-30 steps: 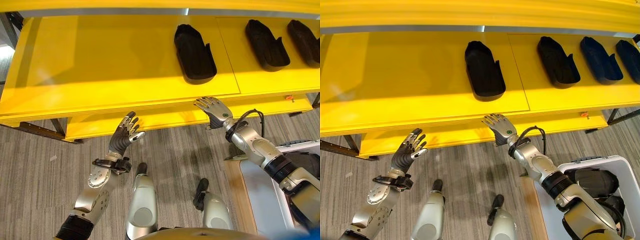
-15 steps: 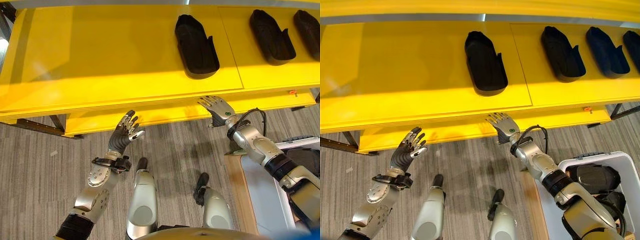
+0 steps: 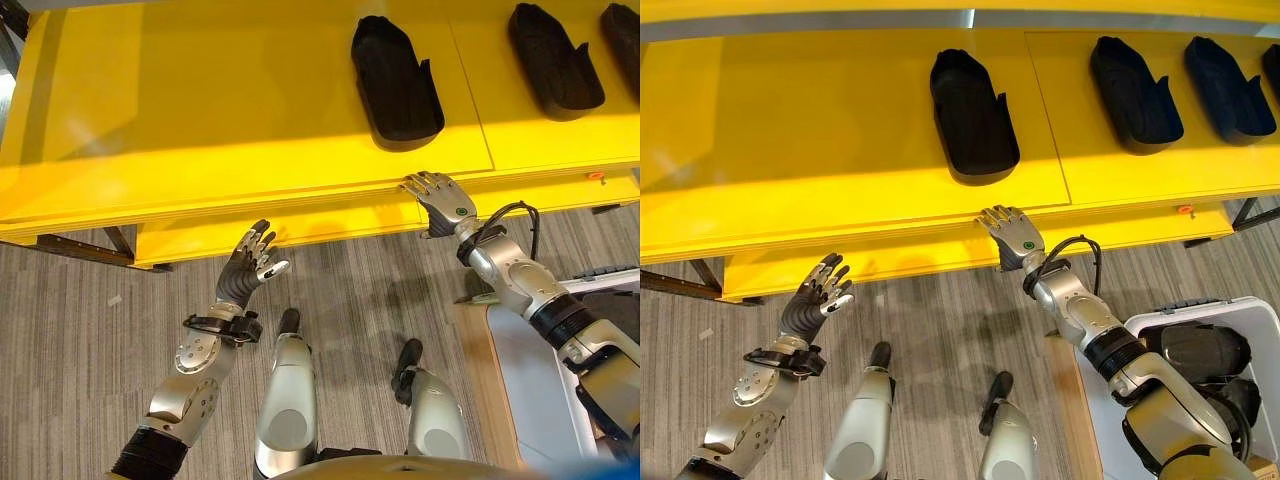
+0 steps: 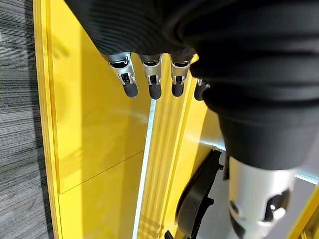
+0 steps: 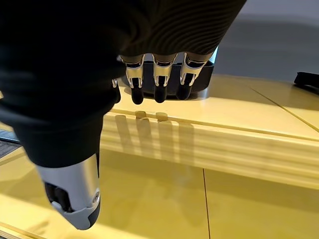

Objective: Move parts from the plastic box to the shelf.

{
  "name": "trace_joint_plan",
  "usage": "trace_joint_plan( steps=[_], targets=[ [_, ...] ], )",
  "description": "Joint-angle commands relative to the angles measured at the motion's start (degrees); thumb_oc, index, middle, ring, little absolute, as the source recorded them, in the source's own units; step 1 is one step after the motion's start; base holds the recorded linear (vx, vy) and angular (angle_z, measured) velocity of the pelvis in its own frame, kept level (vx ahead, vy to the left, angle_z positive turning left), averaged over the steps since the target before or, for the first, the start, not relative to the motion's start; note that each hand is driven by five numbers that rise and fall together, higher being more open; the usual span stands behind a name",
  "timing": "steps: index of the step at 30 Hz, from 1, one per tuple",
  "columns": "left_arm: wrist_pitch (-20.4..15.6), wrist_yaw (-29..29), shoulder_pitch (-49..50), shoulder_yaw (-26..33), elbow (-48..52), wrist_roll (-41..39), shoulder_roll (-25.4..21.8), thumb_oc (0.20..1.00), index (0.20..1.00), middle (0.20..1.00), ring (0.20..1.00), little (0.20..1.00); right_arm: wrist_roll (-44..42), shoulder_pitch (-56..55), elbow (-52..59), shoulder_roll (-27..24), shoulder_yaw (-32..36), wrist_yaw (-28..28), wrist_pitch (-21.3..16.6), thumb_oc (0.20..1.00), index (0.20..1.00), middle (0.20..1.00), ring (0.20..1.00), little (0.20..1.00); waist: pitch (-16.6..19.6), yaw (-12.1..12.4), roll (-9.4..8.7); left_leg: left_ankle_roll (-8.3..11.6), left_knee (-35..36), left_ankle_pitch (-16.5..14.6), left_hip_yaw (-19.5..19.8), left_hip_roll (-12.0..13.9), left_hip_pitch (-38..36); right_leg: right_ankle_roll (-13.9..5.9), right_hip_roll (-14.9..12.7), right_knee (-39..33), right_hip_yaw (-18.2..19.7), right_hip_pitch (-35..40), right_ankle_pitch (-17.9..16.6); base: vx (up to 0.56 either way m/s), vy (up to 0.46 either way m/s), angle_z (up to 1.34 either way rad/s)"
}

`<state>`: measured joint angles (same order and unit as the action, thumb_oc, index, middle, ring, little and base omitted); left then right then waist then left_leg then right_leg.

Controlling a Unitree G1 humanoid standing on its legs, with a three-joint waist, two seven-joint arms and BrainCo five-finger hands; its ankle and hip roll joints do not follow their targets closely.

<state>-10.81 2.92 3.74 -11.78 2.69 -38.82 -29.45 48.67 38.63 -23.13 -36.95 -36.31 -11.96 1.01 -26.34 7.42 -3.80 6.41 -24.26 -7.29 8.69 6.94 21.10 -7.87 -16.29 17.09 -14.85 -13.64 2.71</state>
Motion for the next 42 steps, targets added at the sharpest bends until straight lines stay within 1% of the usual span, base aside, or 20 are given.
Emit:
trace_joint_plan(
  steps=[1, 11, 16, 25, 29, 42],
  targets=[
    [-3.88, 0.60, 2.03, 1.38, 4.97, 0.49, 0.09, 1.000, 1.000, 1.000, 1.000, 1.000, 0.80, 4.16, 1.20, -1.48, 2.08, -2.66, 1.22, 1.000, 1.000, 1.000, 1.000, 1.000, 1.65, 0.68, -0.92, -2.64, -0.06, 0.78, -0.58, -0.46, 2.24, 0.48, -0.53, 7.11, 0.04, 3.41, 6.22, 0.00, 0.000, 0.00],
    [-4.19, 0.75, 2.36, 1.81, 5.44, 0.49, -0.11, 1.000, 1.000, 1.000, 1.000, 1.000, 0.42, 5.44, 0.22, -2.07, 1.49, -2.30, 1.20, 1.000, 1.000, 1.000, 1.000, 1.000, 0.67, 1.07, -0.77, -2.73, -0.54, 0.81, -0.26, -0.77, 3.05, 0.60, -0.66, 7.73, -0.08, 2.79, 6.33, 0.00, 0.000, 0.00],
    [-4.41, 0.75, 2.46, 1.80, 5.64, 0.40, -0.35, 1.000, 1.000, 1.000, 1.000, 1.000, -0.18, 8.10, -3.19, -2.42, 0.39, -2.97, 1.90, 1.000, 1.000, 1.000, 1.000, 1.000, 0.12, 1.46, -0.54, -2.84, -0.69, 0.87, -0.30, -0.95, 3.44, 0.65, -0.72, 8.11, 0.02, 2.42, 6.35, 0.00, 0.000, 0.00],
    [-4.53, 0.90, 2.29, 1.97, 5.93, 0.33, -0.60, 1.000, 1.000, 1.000, 1.000, 1.000, -0.98, 11.80, -5.15, -3.42, -0.03, -3.53, 2.75, 1.000, 1.000, 1.000, 1.000, 1.000, -0.60, 1.75, -0.35, -2.97, -1.04, 0.81, -0.20, -1.23, 4.18, 0.79, -0.84, 9.04, 0.21, 1.55, 6.63, 0.01, 0.002, 0.01],
    [-4.62, 0.93, 2.42, 2.07, 5.92, 0.36, -0.64, 1.000, 1.000, 1.000, 1.000, 1.000, -1.09, 12.02, -5.58, -3.98, 0.06, -3.50, 2.96, 1.000, 1.000, 1.000, 1.000, 1.000, -0.86, 1.85, -0.33, -2.99, -1.32, 0.76, -0.14, -1.25, 4.47, 0.84, -0.91, 9.51, 0.24, 1.26, 6.70, 0.00, 0.000, 0.00],
    [-4.84, 1.18, 2.54, 2.16, 6.06, -0.08, -0.53, 1.000, 1.000, 1.000, 1.000, 1.000, -2.81, 12.90, -8.76, -3.59, -0.06, -3.75, 3.51, 1.000, 1.000, 1.000, 1.000, 1.000, -1.78, 2.07, 0.06, -3.15, -1.82, 0.65, 0.02, -1.44, 5.17, 0.95, -1.01, 10.45, 0.44, 0.40, 6.97, 0.00, 0.000, 0.00]
  ],
)
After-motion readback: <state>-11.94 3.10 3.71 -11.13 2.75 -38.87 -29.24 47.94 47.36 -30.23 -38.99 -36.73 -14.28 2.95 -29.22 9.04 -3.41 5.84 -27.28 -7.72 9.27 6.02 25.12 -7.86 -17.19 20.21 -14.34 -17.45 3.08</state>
